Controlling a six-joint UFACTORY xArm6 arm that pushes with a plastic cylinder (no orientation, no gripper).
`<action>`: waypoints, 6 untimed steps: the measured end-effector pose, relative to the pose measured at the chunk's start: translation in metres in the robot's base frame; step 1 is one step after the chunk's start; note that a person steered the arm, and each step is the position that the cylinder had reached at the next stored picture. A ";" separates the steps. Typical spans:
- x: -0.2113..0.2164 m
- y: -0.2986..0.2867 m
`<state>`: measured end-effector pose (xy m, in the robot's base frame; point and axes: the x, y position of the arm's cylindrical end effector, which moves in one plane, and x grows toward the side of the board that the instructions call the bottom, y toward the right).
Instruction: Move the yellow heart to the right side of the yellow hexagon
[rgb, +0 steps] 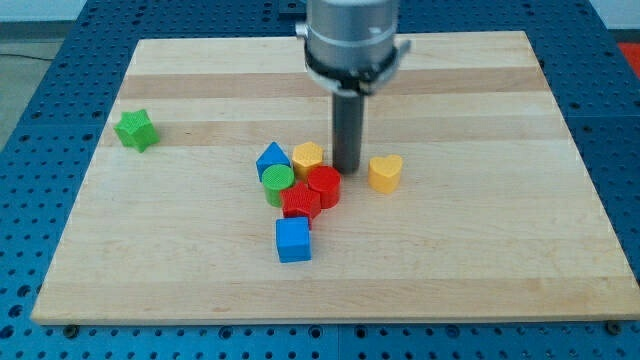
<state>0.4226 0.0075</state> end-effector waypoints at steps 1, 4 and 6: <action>-0.012 0.021; 0.048 0.153; 0.041 0.027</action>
